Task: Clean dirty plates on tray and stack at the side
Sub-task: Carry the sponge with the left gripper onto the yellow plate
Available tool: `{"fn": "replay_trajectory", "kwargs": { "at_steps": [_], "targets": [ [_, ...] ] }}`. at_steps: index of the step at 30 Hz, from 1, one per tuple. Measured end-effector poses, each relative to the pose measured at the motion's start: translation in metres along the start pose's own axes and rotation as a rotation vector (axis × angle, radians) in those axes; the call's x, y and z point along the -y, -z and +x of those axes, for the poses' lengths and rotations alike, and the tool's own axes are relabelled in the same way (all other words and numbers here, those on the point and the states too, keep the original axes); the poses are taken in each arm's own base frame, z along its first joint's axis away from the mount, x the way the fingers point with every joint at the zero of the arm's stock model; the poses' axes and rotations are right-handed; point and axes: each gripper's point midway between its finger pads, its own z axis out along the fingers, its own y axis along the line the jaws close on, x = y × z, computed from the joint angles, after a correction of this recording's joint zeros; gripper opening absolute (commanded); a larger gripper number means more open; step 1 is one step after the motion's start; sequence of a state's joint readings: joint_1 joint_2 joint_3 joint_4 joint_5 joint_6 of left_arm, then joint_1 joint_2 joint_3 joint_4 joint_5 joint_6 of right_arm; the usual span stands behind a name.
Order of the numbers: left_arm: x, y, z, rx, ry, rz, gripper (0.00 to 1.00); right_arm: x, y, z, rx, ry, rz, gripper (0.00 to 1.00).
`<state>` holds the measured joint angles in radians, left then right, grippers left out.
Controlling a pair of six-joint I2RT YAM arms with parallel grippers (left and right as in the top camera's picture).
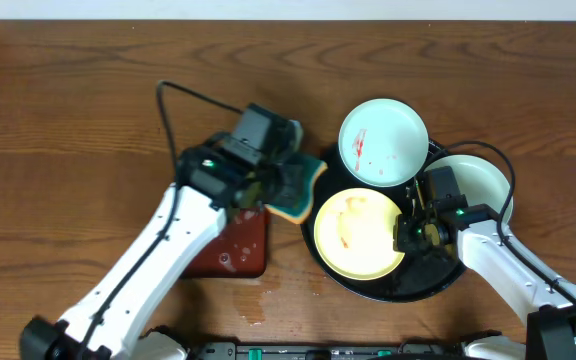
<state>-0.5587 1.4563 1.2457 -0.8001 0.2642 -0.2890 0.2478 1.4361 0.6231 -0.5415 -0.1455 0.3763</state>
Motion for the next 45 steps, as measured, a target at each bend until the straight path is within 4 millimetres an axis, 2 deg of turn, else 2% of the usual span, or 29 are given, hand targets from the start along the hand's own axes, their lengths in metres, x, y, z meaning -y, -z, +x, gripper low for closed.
{"fn": "replay_trajectory", "kwargs": {
  "at_steps": [2, 3, 6, 12, 17, 21, 27, 29, 31, 35, 40, 45],
  "targets": [
    [0.01, -0.015, 0.002, -0.021, -0.002, 0.01, 0.07, -0.002, -0.001, -0.003, 0.013, 0.007, -0.009, 0.01],
    [0.018, -0.031, 0.005, -0.045, 0.0, 0.014, 0.07, -0.002, -0.001, -0.003, 0.014, 0.014, -0.011, 0.01],
    [0.031, -0.059, 0.014, -0.1, 0.008, 0.028, 0.07, -0.002, -0.001, -0.003, 0.015, 0.024, -0.012, 0.01],
    [0.062, -0.124, 0.053, -0.265, 0.075, 0.067, 0.07, -0.003, -0.001, -0.003, 0.015, 0.027, -0.013, 0.01],
    [0.064, -0.157, 0.077, -0.361, 0.153, 0.053, 0.08, -0.003, -0.001, -0.003, 0.015, 0.027, -0.014, 0.01],
    [0.06, -0.165, 0.077, -0.37, 0.174, 0.034, 0.07, -0.003, -0.001, -0.003, 0.015, 0.027, -0.014, 0.01],
    [0.043, -0.167, 0.074, -0.32, 0.137, -0.118, 0.08, -0.005, -0.001, -0.001, 0.005, 0.026, -0.027, 0.01],
    [0.032, -0.164, 0.07, -0.287, 0.115, -0.203, 0.07, -0.007, -0.001, 0.001, -0.004, 0.026, -0.038, 0.01],
    [0.013, -0.157, 0.063, -0.247, 0.095, -0.319, 0.07, -0.008, -0.001, 0.002, -0.012, 0.025, -0.045, 0.01],
    [-0.007, -0.149, 0.055, -0.193, 0.062, -0.441, 0.08, -0.012, -0.001, 0.004, -0.023, 0.025, -0.068, 0.01],
    [-0.015, -0.147, 0.046, -0.142, 0.04, -0.496, 0.07, -0.018, -0.002, 0.005, -0.029, 0.027, -0.091, 0.01],
    [-0.003, -0.157, 0.037, -0.12, 0.044, -0.409, 0.08, -0.017, -0.002, 0.005, -0.03, 0.023, -0.088, 0.01]
  ]
}}
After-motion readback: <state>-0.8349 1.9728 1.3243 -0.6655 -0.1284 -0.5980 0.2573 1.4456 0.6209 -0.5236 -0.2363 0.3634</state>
